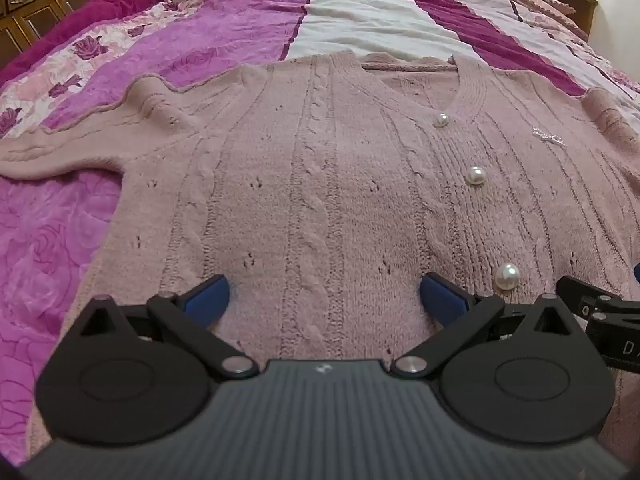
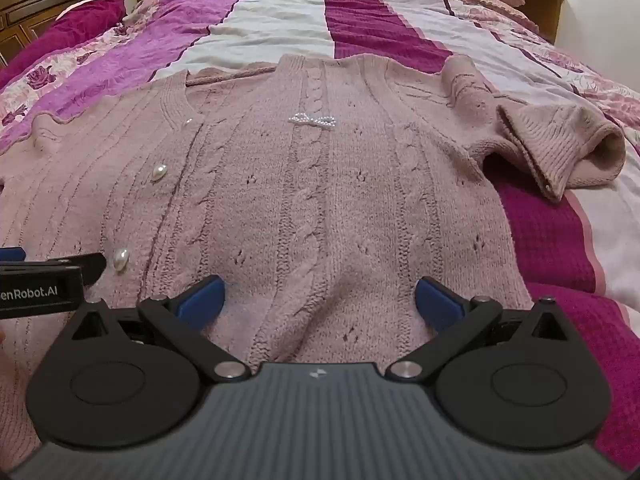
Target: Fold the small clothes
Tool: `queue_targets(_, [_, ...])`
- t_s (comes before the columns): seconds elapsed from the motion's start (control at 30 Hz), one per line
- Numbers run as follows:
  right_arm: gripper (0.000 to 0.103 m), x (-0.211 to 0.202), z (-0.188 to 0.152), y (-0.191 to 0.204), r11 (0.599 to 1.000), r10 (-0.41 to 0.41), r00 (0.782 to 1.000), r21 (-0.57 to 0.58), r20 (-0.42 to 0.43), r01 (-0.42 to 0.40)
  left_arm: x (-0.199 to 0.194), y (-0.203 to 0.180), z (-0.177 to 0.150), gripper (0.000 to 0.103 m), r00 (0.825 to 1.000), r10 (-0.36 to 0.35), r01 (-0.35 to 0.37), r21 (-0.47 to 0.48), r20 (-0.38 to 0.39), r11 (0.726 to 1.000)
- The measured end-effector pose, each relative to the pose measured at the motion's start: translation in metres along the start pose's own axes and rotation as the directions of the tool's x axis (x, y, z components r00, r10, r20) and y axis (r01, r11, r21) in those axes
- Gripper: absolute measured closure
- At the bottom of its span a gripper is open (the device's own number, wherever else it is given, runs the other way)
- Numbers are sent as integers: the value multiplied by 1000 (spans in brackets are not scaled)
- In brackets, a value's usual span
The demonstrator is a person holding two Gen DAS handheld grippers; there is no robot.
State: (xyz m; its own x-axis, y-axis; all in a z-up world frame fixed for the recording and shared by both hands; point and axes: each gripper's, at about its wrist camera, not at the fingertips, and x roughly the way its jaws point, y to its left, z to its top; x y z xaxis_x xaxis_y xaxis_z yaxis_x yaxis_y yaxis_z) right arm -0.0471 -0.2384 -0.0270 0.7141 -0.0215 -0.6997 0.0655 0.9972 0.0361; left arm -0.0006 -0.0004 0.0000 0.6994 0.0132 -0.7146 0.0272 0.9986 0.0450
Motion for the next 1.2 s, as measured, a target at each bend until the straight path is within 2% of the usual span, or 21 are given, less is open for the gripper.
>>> queue_targets(1.2, [0, 0, -1, 2, 1000, -6, 1000, -7, 7, 7, 4, 2, 2, 0, 1000, -4, 4, -1, -10, 1000])
